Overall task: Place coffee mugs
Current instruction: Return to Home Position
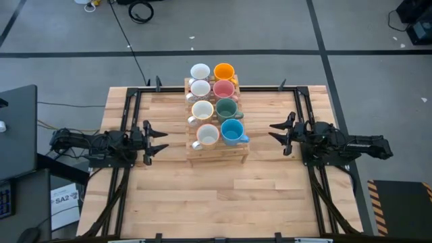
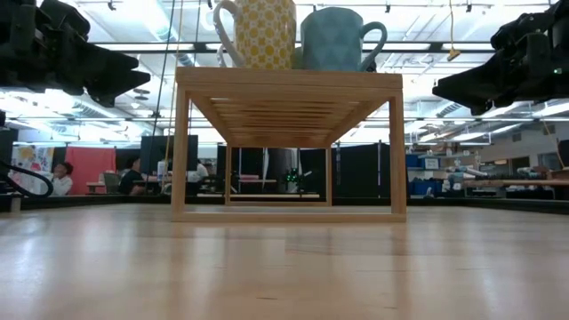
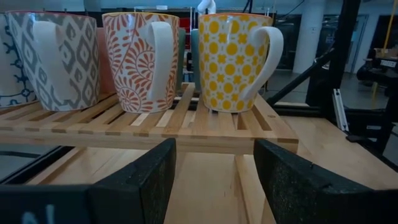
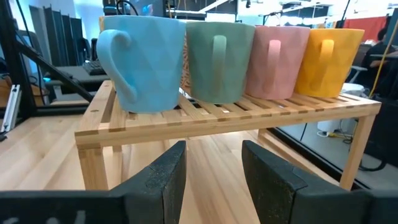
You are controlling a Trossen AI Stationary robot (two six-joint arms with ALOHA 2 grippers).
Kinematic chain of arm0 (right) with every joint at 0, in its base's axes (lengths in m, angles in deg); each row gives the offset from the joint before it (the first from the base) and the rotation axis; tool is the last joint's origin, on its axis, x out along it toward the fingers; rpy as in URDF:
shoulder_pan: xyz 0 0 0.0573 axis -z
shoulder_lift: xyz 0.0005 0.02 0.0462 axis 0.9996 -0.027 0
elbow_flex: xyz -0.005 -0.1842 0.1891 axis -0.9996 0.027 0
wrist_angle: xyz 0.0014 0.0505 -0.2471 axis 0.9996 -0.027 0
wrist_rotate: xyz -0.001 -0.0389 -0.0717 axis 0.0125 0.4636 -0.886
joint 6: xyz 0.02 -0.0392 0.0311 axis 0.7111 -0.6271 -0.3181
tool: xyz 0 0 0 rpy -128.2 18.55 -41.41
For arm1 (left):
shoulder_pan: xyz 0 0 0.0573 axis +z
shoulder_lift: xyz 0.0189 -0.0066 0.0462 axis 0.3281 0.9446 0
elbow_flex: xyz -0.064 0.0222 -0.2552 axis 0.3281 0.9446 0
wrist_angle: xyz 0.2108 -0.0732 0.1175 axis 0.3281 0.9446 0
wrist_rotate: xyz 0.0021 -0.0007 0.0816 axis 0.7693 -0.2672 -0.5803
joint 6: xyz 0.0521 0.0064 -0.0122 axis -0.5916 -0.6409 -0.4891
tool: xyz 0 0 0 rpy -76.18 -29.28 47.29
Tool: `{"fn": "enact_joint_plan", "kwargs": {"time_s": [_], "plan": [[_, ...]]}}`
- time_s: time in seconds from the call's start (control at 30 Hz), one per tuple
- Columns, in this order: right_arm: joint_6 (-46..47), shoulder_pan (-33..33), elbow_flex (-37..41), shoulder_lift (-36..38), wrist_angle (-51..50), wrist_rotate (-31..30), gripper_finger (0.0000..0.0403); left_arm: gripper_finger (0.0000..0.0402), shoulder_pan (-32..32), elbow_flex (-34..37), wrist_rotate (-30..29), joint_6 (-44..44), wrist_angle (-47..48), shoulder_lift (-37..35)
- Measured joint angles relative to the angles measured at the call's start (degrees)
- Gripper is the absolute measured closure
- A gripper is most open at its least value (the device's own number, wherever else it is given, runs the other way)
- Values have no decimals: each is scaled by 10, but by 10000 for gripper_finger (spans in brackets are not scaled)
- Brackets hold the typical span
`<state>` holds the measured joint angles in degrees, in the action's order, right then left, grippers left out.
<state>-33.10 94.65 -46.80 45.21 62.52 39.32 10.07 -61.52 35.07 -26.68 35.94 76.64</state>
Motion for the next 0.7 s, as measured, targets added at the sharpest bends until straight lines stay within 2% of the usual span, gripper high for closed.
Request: {"fn": "enact_joint_plan", "kwargs": {"time_s": [0.7], "plan": [[1,0,0,0,1,0,241,178,0,0,-2,1,-15,0]]}}
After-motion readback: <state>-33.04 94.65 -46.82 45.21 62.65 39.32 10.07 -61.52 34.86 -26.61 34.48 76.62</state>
